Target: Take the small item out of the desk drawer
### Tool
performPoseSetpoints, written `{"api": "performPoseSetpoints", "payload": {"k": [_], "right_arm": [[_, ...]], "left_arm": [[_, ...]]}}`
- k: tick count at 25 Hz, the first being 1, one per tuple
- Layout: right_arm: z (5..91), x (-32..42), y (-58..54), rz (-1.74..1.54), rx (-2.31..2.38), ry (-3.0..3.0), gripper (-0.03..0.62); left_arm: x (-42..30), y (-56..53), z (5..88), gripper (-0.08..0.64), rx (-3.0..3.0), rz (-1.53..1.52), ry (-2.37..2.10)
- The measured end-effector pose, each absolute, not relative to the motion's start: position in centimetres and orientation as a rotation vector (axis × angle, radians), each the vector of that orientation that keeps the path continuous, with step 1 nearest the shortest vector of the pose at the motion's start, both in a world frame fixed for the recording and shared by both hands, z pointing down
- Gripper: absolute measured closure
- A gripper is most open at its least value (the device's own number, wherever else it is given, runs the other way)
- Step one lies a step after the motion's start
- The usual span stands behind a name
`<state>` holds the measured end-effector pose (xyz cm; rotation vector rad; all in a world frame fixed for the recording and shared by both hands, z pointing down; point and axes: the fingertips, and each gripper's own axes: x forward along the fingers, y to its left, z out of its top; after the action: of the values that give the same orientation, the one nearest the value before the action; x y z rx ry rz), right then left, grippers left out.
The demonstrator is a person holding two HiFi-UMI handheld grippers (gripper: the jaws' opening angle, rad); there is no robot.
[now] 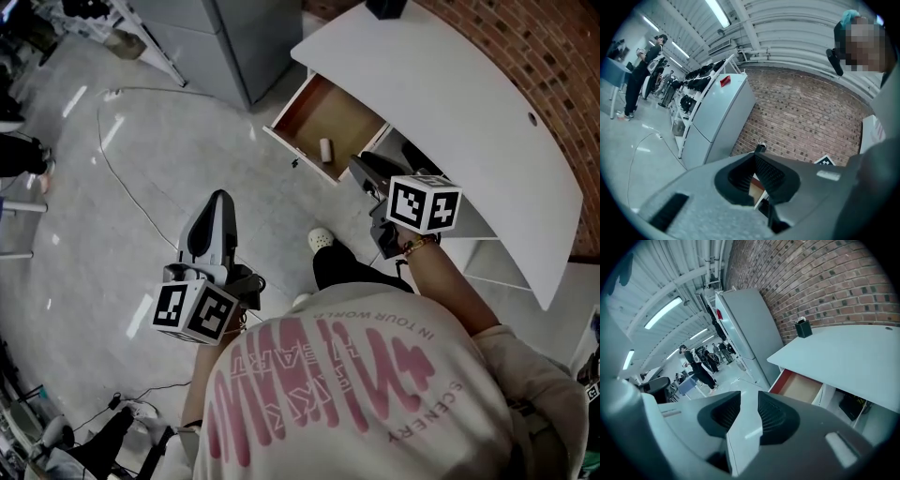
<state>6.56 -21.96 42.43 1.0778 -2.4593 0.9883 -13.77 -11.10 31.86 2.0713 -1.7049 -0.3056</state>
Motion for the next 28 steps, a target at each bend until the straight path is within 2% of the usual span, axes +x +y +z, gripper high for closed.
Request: {"api": "performPoseSetpoints", "payload": {"k": [19,28], "right_arm": [[54.5,4.0,-33.3,1.09,0.913,-2.223,0.44],[62.3,3.2,-37.3,1.11,0.869,-2.061,0.403]], "left_arm": [[-17.7,-18.8,38.7,0.555,1.778,-0.187,-1.837],[-19.4,-21.0,41.1,0.555,1.648,-0.141,-1.887]]}}
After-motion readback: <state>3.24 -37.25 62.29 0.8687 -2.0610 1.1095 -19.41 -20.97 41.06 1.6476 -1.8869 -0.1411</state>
